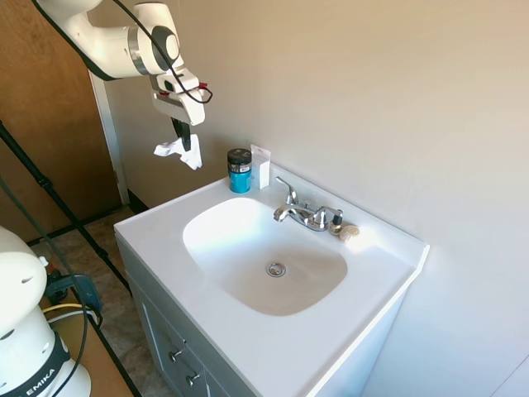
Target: Throw the tissue in the trash bin
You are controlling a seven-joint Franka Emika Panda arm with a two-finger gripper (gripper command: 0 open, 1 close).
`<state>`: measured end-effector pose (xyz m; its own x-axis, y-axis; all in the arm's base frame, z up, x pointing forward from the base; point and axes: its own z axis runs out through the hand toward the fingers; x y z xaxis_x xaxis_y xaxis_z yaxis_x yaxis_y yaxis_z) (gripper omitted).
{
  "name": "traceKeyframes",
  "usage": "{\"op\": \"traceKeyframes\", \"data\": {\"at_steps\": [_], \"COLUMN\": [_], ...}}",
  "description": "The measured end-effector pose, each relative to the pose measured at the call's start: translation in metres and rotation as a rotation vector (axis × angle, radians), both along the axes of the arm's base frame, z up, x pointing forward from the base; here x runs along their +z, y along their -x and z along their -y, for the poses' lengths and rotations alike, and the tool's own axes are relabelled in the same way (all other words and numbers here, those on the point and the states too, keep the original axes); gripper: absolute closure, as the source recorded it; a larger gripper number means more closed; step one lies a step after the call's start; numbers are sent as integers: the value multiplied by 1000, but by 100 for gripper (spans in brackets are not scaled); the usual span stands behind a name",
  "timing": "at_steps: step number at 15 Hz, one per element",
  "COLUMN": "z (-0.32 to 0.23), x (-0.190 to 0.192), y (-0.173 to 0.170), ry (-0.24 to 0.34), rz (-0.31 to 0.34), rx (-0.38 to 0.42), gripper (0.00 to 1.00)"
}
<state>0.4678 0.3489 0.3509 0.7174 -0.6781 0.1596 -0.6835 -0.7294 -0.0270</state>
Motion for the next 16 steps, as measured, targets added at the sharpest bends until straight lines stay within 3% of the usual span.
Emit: {"op": "traceKeyframes", "data": {"at_steps": [4,5,8,16], "z": [-58,-65,-76,-88], "x": [-47,-61,-87,-108], "y": [5,0,-11,-5], "ry": [24,31,41,48], "rz": [-30,-36,-51,-63], "rx": [80,79,72,80], "gripper": [100,0,0,0]}}
